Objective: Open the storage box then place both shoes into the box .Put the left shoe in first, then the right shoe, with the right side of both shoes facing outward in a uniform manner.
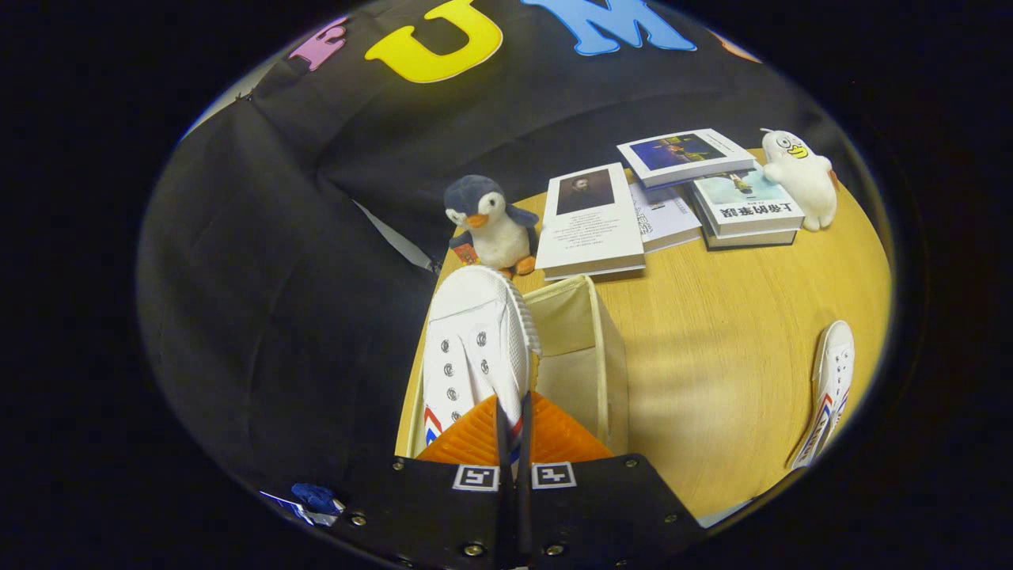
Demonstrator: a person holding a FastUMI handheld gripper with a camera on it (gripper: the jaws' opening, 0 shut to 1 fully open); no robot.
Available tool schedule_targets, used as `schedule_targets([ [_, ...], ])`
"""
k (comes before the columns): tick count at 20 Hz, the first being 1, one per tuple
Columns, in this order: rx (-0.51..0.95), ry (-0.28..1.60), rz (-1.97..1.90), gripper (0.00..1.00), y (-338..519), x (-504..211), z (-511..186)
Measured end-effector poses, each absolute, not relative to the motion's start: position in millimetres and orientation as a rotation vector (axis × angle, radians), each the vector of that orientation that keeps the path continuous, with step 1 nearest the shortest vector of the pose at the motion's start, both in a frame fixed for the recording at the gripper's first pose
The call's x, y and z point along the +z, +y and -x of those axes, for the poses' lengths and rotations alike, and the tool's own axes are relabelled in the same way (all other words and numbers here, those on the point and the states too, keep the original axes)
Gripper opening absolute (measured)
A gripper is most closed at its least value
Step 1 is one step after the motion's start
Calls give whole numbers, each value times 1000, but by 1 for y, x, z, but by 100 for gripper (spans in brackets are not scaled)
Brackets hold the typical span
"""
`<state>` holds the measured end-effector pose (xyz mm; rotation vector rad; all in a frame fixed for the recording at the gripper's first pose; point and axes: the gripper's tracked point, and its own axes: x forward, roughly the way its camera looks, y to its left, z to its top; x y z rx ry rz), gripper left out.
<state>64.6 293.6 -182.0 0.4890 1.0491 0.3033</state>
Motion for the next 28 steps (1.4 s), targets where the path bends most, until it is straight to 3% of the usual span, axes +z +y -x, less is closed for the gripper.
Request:
schedule_targets([
  [16,251,1193,-340,2,346,-262,-47],
  [18,311,1183,-379,11,361,-256,-47],
  [19,355,1171,-411,27,371,-253,-49],
  [20,386,1152,-420,35,376,-246,-50],
  [23,413,1094,-329,97,363,-233,-50],
  [28,460,991,-282,98,330,-194,-46],
])
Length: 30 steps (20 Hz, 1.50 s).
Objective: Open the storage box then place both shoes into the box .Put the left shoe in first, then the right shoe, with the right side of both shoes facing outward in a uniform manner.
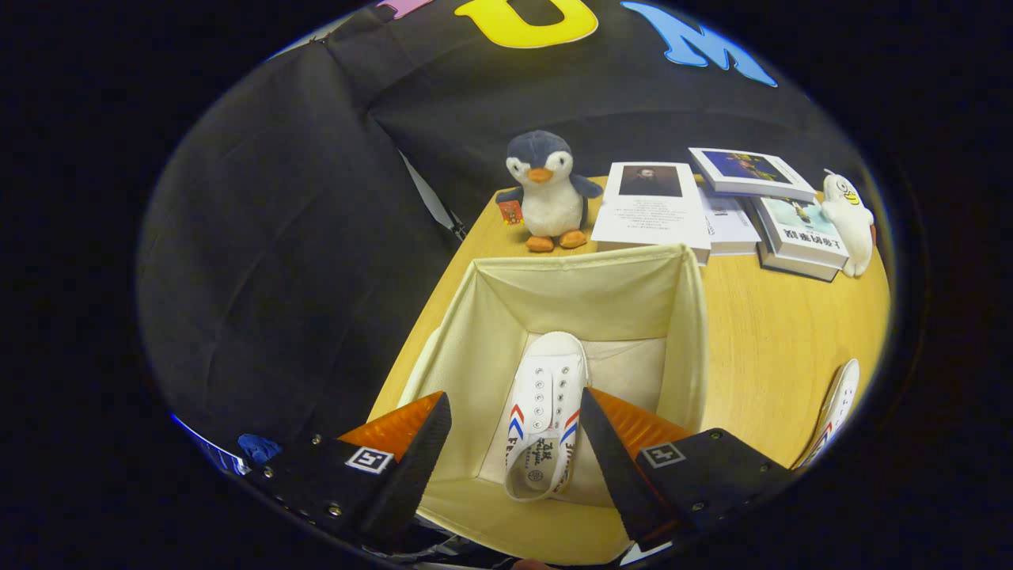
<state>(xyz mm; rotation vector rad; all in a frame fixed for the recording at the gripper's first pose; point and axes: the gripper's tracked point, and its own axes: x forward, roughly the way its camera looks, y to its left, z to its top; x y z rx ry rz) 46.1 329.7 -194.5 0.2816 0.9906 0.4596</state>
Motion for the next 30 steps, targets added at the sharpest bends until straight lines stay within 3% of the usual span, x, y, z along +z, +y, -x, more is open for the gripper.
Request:
schedule_targets([
  [8,411,874,-261,98,237,-153,-47],
  [30,51,943,-253,98,-21,-220,-5],
])
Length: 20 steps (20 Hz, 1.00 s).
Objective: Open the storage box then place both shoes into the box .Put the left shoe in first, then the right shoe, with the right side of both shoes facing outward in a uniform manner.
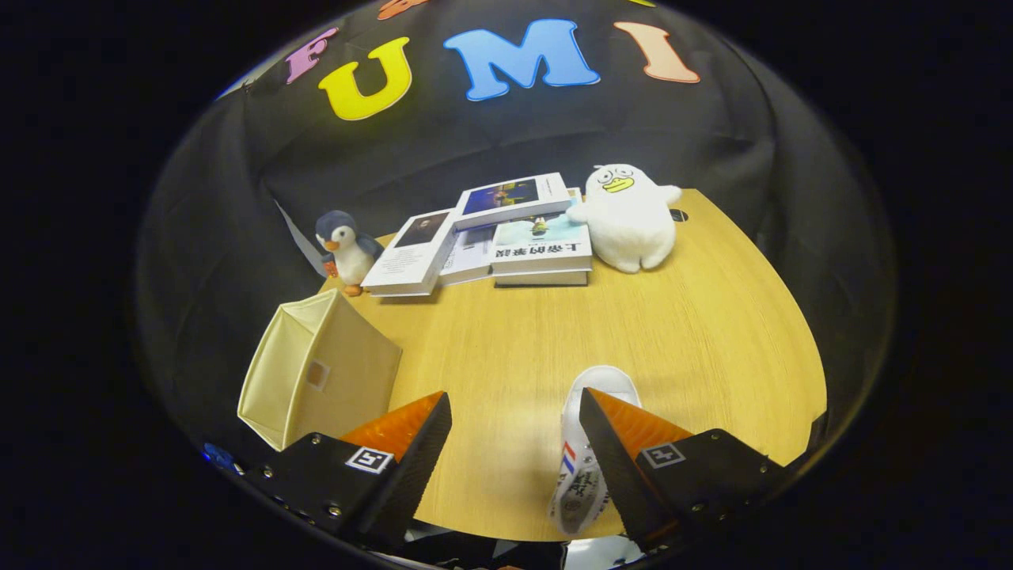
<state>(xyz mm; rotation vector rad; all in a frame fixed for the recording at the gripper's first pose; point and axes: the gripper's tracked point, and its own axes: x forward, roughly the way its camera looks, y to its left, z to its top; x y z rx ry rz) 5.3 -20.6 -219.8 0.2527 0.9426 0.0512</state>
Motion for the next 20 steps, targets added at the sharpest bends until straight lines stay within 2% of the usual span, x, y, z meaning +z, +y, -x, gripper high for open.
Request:
schedule_targets([
  [13,-129,1124,-243,98,-95,-304,31],
  [20,-175,1225,-290,97,-101,-336,49],
])
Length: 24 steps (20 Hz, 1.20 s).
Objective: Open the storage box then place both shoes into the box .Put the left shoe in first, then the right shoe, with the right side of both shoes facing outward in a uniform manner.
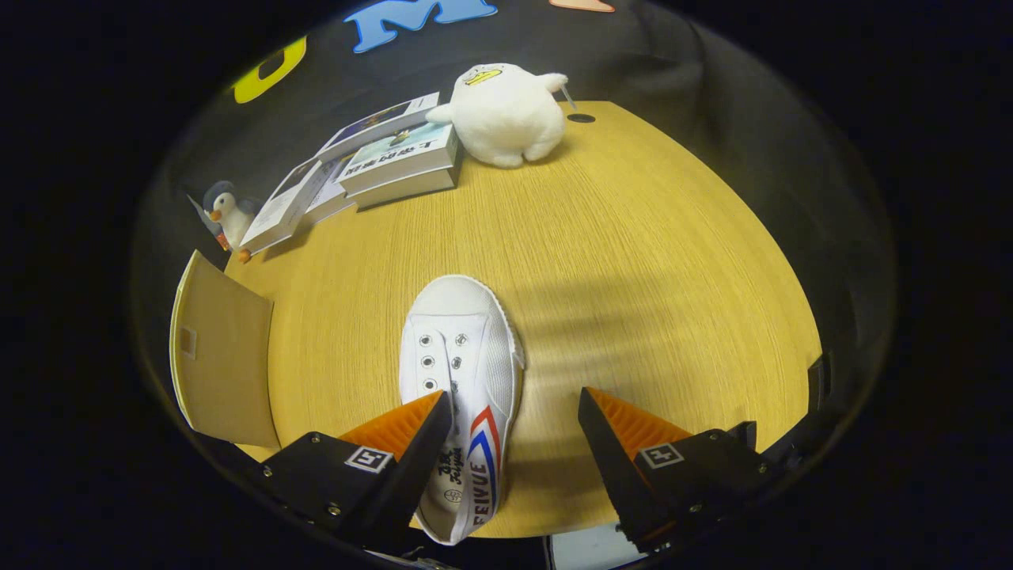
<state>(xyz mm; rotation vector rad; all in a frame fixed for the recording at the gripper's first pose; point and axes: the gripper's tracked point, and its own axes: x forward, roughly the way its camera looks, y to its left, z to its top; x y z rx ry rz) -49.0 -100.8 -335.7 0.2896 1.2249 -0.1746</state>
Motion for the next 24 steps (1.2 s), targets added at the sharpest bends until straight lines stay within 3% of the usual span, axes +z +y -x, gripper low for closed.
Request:
schedule_targets([
  [8,-147,1276,-327,89,-86,-354,45],
  [12,-127,1290,-339,57,-79,-352,43],
  [16,-136,1299,-285,47,-87,-340,45],
  [17,-128,1313,-285,28,-82,-347,43],
  [19,-162,1292,-290,28,-88,-347,44],
  [20,-161,1314,-307,5,-85,-348,42],
  [24,-157,1322,-383,4,-79,-335,51],
])
